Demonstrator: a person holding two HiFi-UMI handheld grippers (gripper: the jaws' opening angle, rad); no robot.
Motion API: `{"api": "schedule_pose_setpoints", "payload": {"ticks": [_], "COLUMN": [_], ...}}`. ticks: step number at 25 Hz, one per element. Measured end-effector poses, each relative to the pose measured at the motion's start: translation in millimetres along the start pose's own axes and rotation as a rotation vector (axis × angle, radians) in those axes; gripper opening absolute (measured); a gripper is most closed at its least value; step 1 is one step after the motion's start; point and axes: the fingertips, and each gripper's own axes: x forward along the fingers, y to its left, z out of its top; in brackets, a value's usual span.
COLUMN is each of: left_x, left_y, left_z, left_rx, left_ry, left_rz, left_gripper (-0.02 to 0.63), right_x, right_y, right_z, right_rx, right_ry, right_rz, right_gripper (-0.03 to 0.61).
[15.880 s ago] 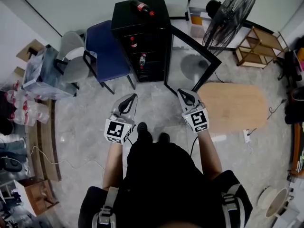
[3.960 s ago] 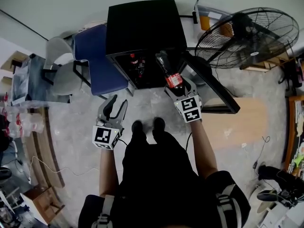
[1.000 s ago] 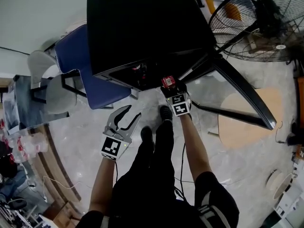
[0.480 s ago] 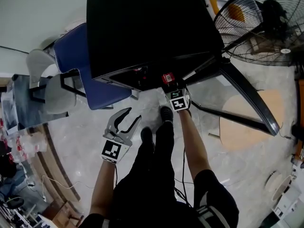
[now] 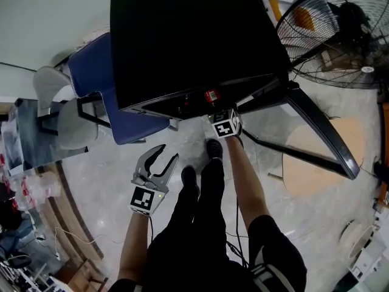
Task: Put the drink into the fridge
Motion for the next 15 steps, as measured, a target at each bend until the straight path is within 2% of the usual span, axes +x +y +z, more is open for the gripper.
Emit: {"api": "schedule_pose_setpoints", "payload": {"ticks": [15], "left_x": [1.8], "left_y": [13.9], "left_z": [-1.4], "left_rx": [0.004], "left_ry": [0.002], "left_rz": [0.022], "left_gripper": [0.169], "right_x": [38.0], "right_y": [-12.3], "right_z": [29.4], "right_rx": [0.022], "right_ry": [0.000], "right_rz": [0.003], "right_gripper": [0.328]}}
